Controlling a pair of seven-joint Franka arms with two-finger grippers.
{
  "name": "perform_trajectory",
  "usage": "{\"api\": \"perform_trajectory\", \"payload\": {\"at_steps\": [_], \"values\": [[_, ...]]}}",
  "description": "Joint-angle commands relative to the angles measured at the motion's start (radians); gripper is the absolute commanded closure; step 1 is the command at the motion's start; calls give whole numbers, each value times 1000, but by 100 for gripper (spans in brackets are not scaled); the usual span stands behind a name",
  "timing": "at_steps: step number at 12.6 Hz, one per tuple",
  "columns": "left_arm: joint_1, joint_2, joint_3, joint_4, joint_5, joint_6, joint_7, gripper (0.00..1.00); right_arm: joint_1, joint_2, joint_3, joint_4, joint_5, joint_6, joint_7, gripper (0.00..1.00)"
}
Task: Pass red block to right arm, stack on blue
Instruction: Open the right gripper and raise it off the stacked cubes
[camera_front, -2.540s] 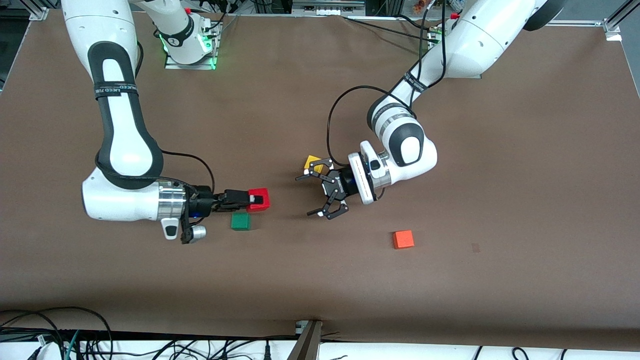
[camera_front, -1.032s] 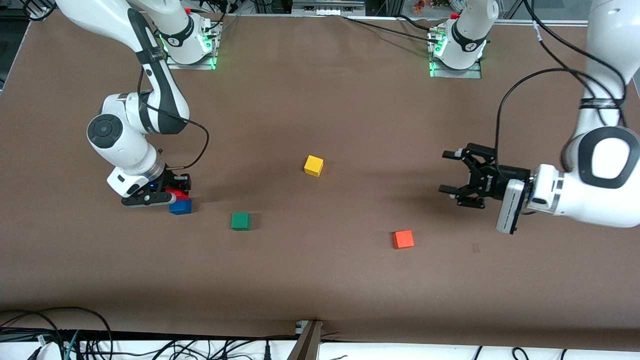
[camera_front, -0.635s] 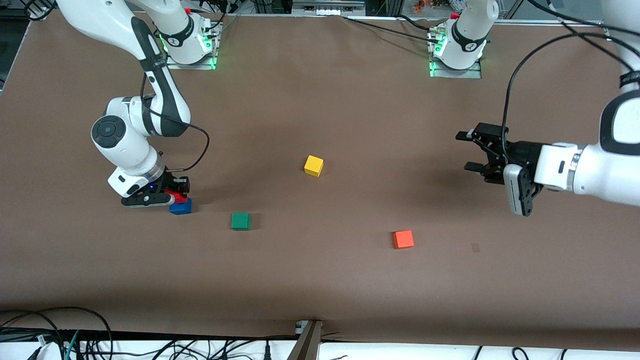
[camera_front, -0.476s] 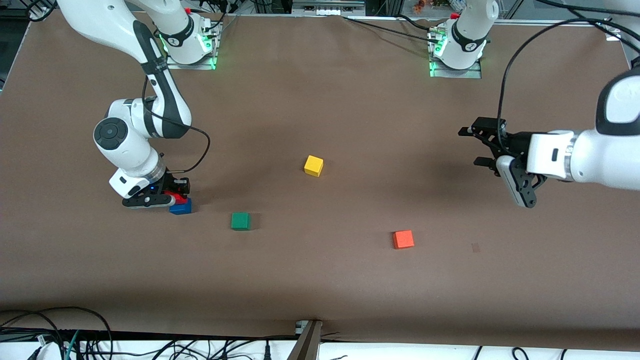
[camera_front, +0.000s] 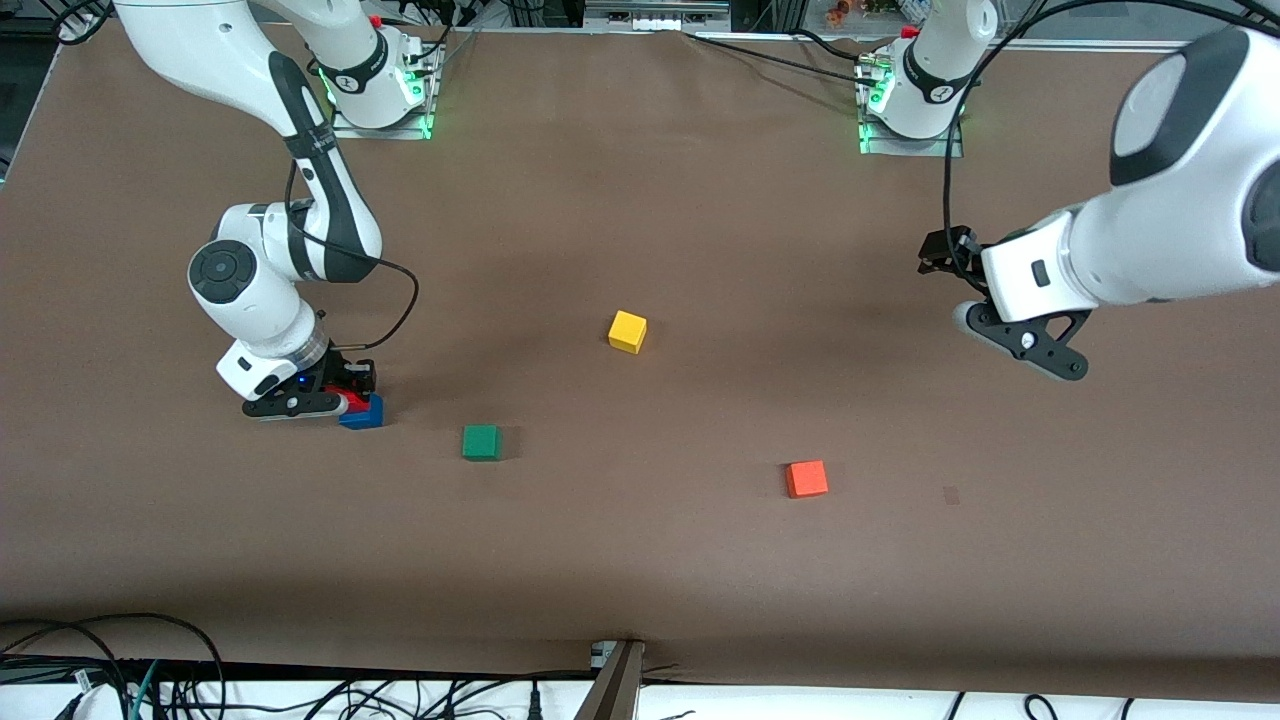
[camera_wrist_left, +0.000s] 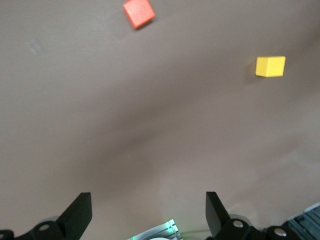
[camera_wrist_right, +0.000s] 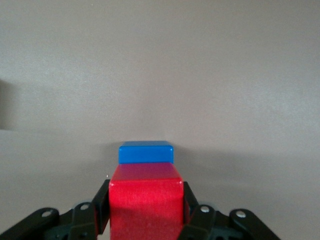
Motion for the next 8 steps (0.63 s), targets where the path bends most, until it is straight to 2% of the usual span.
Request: {"api": "perform_trajectory", "payload": {"at_steps": [1, 2, 3, 4, 5, 6, 8], "values": [[1, -65, 4, -60, 32, 48, -136, 0, -2, 1, -11, -4, -14, 15, -30, 100], [3, -105, 5, -108, 32, 92, -147, 0, -2, 1, -11, -3, -14, 15, -30, 100], [3, -169, 5, -205, 32, 169, -158, 0, -2, 2, -11, 0, -14, 15, -30, 94], [4, -253, 7, -338, 31, 273, -168, 0, -2, 4, -11, 6, -14, 15, -30, 61], [4, -325, 7, -460, 29, 373, -168, 0, -2, 8, -11, 16, -14, 15, -30, 3], [6, -370, 10, -520, 23, 410, -168, 0, -2, 7, -9, 29, -13, 13, -30, 0], [13, -386, 11, -512, 18, 375, -142, 0, -2, 7, -9, 65, -13, -5, -35, 0]]}}
